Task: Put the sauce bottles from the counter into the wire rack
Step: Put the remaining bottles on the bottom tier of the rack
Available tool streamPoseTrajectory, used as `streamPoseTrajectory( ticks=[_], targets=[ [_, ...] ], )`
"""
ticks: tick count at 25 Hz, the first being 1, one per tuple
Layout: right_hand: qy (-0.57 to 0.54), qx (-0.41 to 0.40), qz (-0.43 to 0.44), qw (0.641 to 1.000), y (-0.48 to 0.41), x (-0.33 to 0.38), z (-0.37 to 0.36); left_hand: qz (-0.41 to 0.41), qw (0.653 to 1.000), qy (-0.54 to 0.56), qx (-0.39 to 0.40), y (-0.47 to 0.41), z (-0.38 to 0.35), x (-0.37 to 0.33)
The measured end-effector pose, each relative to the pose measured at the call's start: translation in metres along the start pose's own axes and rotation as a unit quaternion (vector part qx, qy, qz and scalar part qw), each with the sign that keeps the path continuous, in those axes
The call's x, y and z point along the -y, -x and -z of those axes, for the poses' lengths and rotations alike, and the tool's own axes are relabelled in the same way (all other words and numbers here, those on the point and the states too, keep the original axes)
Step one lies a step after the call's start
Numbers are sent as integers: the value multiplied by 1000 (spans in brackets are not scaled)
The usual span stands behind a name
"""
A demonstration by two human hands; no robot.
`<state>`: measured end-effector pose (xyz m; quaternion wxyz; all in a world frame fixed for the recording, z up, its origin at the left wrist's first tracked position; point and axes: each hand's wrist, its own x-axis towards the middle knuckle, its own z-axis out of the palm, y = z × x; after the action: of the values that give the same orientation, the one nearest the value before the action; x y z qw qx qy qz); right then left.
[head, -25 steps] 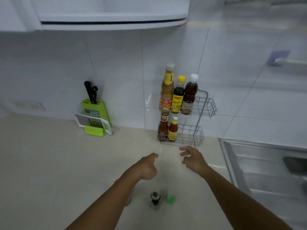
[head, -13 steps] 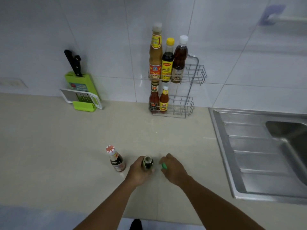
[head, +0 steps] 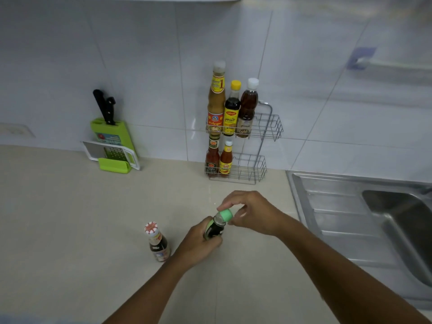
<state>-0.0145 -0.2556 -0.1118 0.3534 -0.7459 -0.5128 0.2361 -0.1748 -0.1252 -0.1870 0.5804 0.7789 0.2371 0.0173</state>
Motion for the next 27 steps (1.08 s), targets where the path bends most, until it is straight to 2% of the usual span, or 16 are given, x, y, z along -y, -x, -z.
streamPoseTrajectory(
  ticks=[4, 8, 10, 11, 12, 14, 16, 17, 18, 19, 20, 22, 24, 25, 27],
  targets=[
    [91, 48, 86, 991, -12, 34, 37, 7, 998, 58, 34, -7, 17, -42],
    [139, 76, 166, 973, -13, 59, 52, 22, 963, 182, 197, -11, 33, -62],
    [146, 74, 166, 972, -12, 63, 58, 51, 938, 226, 258, -9, 38, -70],
    [150, 77, 138, 976, -11, 64, 61, 49, 939, 219, 262, -7, 39, -73],
    [158, 80, 99, 979, -11, 64, 63, 33, 954, 181, 236, -5, 37, -75],
    [160, 64, 16, 985, -9, 63, 60, -18, 993, 21, 116, -2, 28, -81],
    [141, 9, -61, 988, -6, 61, 51, -65, 992, -106, -15, -1, 16, -84],
    [127, -8, -99, 987, -6, 59, 50, -67, 992, -100, -36, 0, 11, -87],
    [106, -7, -138, 985, -7, 57, 52, -52, 997, -47, -24, -1, 10, -92],
    [87, -3, -155, 984, -8, 57, 56, -27, 999, 33, 20, -1, 11, -97],
    [74, -11, -134, 988, -7, 56, 60, -3, 991, 106, 81, -1, 15, -102],
    [69, -42, -26, 996, -6, 57, 63, 28, 956, 192, 219, 1, 26, -108],
    [105, -47, 65, 991, -5, 59, 59, 42, 927, 205, 311, 1, 32, -113],
    [141, -43, 86, 985, -7, 60, 55, 52, 923, 199, 325, 1, 32, -114],
    [175, -40, 63, 982, -12, 60, 47, 61, 942, 164, 286, -1, 29, -118]
  ],
)
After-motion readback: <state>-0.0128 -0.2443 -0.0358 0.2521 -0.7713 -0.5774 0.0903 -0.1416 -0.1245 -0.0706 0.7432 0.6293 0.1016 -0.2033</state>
